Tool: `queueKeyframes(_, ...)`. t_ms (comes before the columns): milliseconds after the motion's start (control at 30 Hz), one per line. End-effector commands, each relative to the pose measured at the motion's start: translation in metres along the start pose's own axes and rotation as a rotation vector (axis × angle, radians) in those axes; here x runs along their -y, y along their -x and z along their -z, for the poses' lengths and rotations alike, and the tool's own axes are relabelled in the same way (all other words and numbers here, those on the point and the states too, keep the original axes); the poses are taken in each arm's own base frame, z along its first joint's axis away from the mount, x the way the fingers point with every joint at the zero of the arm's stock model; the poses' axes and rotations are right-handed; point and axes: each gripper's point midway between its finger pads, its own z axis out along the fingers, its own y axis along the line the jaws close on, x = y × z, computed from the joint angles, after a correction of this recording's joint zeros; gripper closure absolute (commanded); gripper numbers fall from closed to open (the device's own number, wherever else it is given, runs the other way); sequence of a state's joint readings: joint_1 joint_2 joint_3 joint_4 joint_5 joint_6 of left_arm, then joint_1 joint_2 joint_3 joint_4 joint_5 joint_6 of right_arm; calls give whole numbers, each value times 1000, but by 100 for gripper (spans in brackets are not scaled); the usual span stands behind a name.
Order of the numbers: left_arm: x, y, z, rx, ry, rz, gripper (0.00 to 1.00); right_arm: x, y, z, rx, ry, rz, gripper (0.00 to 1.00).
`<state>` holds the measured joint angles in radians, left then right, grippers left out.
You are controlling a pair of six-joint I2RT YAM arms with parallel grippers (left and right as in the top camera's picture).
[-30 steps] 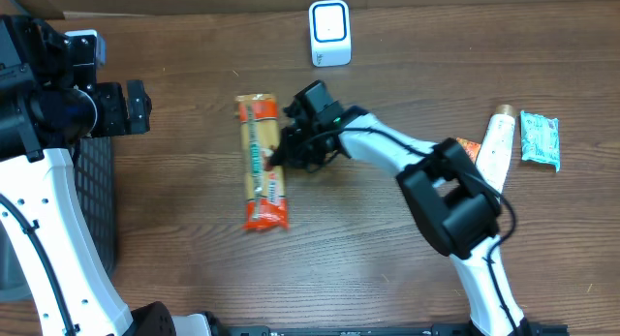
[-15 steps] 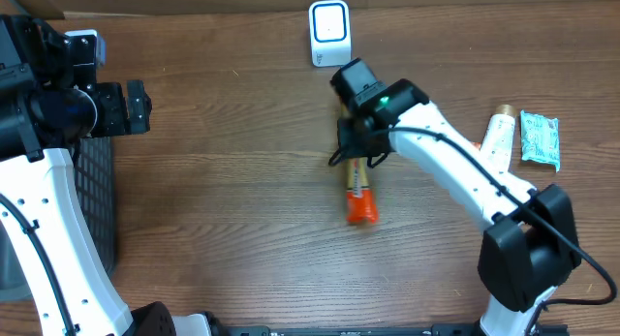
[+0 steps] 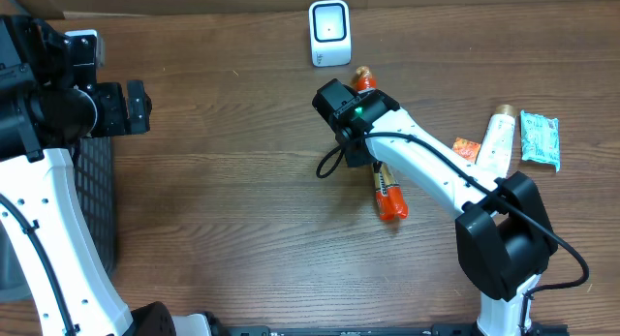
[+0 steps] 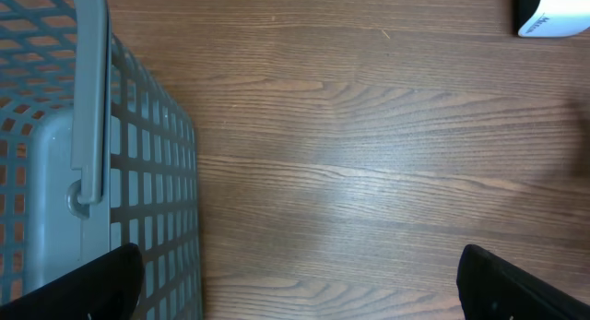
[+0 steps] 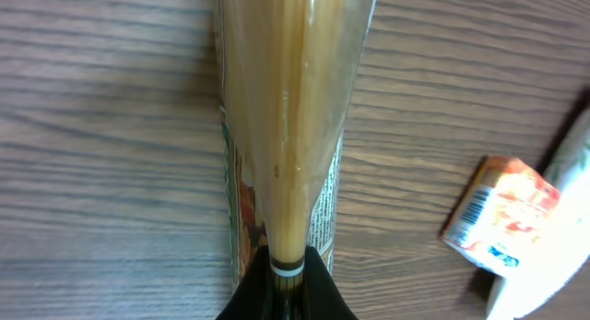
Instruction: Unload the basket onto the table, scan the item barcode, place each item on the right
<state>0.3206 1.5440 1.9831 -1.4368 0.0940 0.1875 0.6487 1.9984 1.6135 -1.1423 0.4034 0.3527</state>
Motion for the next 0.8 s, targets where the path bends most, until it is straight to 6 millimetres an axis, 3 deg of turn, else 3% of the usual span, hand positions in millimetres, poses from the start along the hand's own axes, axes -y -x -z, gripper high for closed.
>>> queueKeyframes(0, 3, 0, -3, -5, -13, -20, 0, -19, 0, 12, 15, 78, 47, 96)
queueKeyframes(400, 3, 1, -3, -5, -12, -20, 0, -62, -24, -13, -77, 123, 131, 96)
queueKeyframes(633, 3, 1, -3, -5, -12, -20, 0, -97, -45, 0, -108, 214, 197, 96)
queueKeyframes(767, 3, 1, -3, -5, -12, -20, 0, -131, -66, 14, -136, 308, 259, 76)
